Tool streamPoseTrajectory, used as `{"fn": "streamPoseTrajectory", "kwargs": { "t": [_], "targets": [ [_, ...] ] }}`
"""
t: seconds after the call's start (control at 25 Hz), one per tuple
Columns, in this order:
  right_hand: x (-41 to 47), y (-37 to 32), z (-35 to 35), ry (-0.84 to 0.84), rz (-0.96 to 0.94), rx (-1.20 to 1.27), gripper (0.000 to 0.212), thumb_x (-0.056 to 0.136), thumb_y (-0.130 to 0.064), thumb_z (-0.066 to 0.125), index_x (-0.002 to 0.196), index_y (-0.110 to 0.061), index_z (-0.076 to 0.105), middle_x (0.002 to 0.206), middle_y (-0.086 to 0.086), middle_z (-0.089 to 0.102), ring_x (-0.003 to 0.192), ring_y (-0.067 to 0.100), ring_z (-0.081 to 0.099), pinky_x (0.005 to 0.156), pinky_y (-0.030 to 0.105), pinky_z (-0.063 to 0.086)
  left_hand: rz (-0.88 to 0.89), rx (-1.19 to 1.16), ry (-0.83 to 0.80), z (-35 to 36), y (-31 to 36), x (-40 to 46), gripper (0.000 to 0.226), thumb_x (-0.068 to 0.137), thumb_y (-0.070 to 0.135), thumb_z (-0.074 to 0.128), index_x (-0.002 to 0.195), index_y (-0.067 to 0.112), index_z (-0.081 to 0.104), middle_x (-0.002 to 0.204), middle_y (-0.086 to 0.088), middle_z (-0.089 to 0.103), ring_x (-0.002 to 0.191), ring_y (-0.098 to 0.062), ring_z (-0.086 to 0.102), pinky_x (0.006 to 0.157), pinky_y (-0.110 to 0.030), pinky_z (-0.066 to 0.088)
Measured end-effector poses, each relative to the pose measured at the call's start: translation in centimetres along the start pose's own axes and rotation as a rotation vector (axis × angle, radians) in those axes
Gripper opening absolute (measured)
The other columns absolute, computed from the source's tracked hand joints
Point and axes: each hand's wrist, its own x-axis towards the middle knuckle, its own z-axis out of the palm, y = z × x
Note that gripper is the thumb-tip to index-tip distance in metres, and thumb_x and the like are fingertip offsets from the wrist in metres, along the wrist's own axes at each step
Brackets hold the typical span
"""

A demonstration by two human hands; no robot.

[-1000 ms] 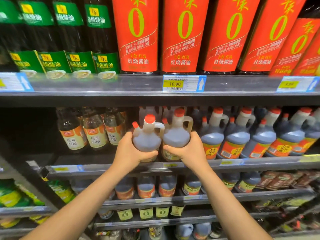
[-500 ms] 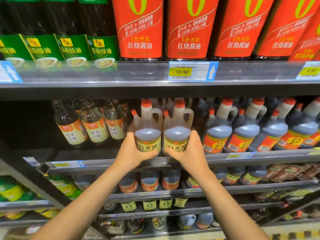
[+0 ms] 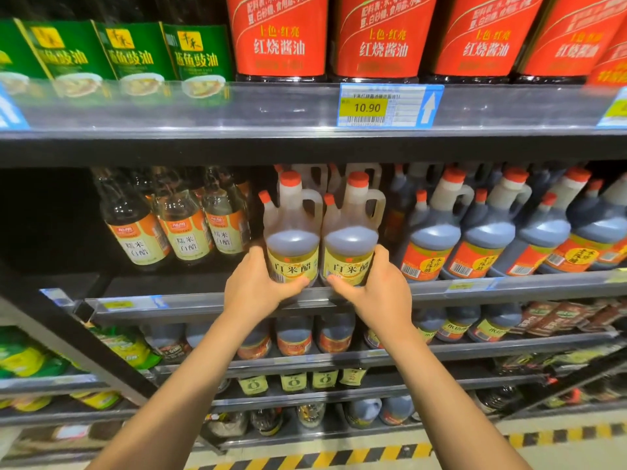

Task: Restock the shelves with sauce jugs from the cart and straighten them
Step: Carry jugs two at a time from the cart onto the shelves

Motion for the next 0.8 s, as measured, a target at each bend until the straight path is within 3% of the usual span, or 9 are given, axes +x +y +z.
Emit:
{"fn": "streamPoseTrajectory", "kwargs": {
  "t": [0.24,0.52,0.8],
  "targets": [
    [0.56,-0.22,-0.14,-0.028,0.053,-0.002,0.072,0.068,-0.071,0.075,0.107,-0.017,0.046,0.1,0.003,0.07,0.094,0.028,0.068,0.067,0.046,0.056,0.045,-0.029,-0.005,-0.31,0.16,-0.19,0.065,0.066,0.058,0.084,0.094,0.021,0.04,0.093,0.005,0.057,0.082,-0.017,0.054,0.055,-0.029,0.034],
    [0.15,-0.46,0.29,0.012,0.039,-0.025,0.072,0.068,-0.077,0.065,0.109,-0.02,0.051,0.1,-0.001,0.069,0.095,0.026,0.068,0.073,0.045,0.056,0.053,-0.062,-0.022,-0.76,0.49,-0.46,0.066,0.062,0.063,0.085,0.094,0.023,0.043,0.089,0.011,0.057,0.081,-0.013,0.057,0.054,-0.026,0.037],
    [0.2,-0.14,0.11,-0.044,0.044,-0.048,0.07,0.071,-0.07,0.07,0.114,-0.02,0.048,0.104,0.0,0.071,0.096,0.025,0.069,0.069,0.044,0.058,0.069,-0.072,-0.01,-0.91,0.86,-0.77,0.061,0.066,0.059,0.085,0.091,0.024,0.042,0.083,0.014,0.053,0.075,-0.01,0.054,0.051,-0.019,0.033]
  ]
}}
